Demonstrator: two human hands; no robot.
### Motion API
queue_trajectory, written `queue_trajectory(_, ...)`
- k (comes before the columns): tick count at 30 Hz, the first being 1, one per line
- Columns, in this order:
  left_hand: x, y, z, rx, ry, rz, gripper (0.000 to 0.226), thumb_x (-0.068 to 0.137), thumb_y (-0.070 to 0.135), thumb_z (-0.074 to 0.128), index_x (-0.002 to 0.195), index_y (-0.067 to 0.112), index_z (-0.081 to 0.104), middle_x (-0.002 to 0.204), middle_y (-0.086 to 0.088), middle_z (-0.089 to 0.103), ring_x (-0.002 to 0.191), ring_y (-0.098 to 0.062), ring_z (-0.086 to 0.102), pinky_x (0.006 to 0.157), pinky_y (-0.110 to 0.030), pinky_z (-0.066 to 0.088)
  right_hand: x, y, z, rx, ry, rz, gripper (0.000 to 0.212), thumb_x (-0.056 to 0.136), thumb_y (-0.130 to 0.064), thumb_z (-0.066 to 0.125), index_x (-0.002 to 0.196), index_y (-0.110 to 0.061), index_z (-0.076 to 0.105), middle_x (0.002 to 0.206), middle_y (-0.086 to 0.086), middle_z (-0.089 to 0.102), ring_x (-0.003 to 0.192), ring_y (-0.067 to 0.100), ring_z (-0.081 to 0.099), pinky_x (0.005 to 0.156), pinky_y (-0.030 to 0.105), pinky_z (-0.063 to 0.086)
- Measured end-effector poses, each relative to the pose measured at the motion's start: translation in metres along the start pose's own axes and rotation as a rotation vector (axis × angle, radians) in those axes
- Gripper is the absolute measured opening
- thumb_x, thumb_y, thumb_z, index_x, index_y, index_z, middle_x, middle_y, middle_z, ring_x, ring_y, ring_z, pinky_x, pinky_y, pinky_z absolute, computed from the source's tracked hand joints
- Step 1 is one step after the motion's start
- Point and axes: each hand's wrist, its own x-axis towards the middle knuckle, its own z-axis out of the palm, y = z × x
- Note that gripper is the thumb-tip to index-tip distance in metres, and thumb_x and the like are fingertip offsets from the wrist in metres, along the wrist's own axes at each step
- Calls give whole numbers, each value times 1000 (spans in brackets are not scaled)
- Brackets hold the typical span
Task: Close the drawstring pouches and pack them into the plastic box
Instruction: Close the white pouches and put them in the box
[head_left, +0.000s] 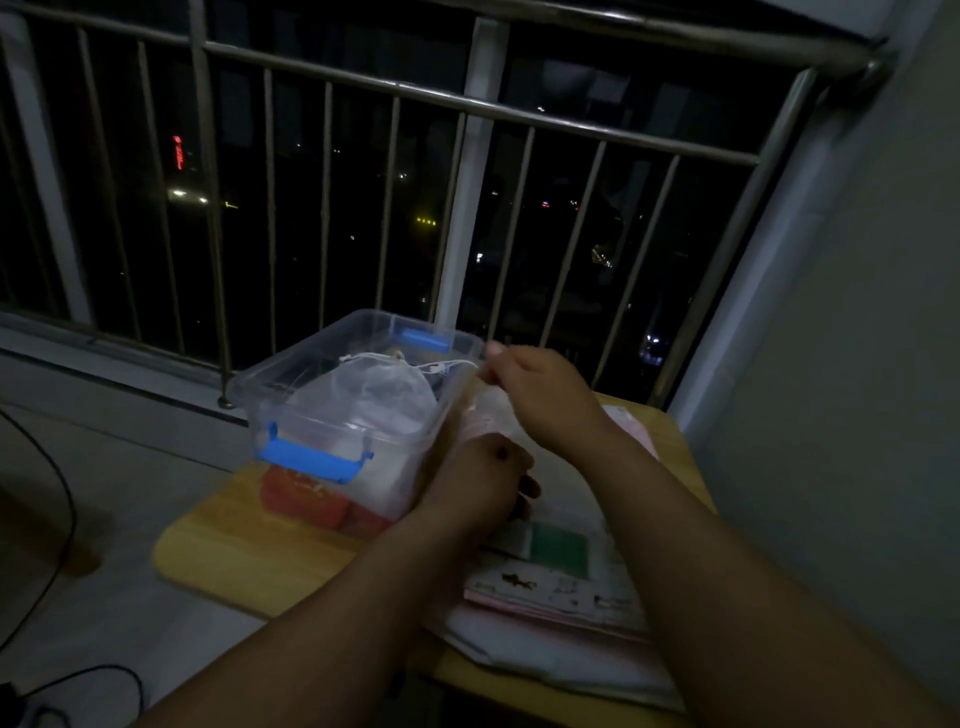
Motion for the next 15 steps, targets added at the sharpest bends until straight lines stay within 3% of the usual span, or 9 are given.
queue_trajectory(5, 12, -12, -8, 419, 151, 197, 18, 102, 20, 55, 111, 15, 69, 111, -5, 69, 105, -20, 64, 94, -34, 51, -33, 81, -28, 9, 105, 242, 39, 107, -34, 45, 90, -17, 76, 101, 3, 74, 96, 23, 67, 88, 38, 49)
queue_trajectory(9, 20, -21, -6, 578, 165, 122, 48, 94, 31, 64, 139, 15, 57, 140, -12, 58, 128, -31, 54, 111, -41, 44, -60, 123, -32, -19, 154, 429, 30, 104, -31, 52, 95, -18, 76, 103, 4, 71, 97, 28, 64, 77, 32, 42)
queue_trajectory(12, 23, -25, -5, 620, 97, 58, 66, 93, 40, 62, 151, 17, 42, 147, -10, 53, 132, -31, 52, 113, -47, 43, -76, 134, -28, 57, 130, 495, 33, 100, -26, 57, 69, -20, 68, 75, 4, 67, 70, 22, 58, 66, 31, 39)
queue_trajectory(15, 25, -27, -5, 643, 117, 67, 66, 93, 39, 61, 152, 20, 41, 150, -8, 51, 133, -31, 52, 113, -49, 42, -82, 135, -26, 132, 93, 542, 41, 95, -21, 63, 55, -18, 57, 54, 0, 56, 48, 15, 44, 56, 27, 35)
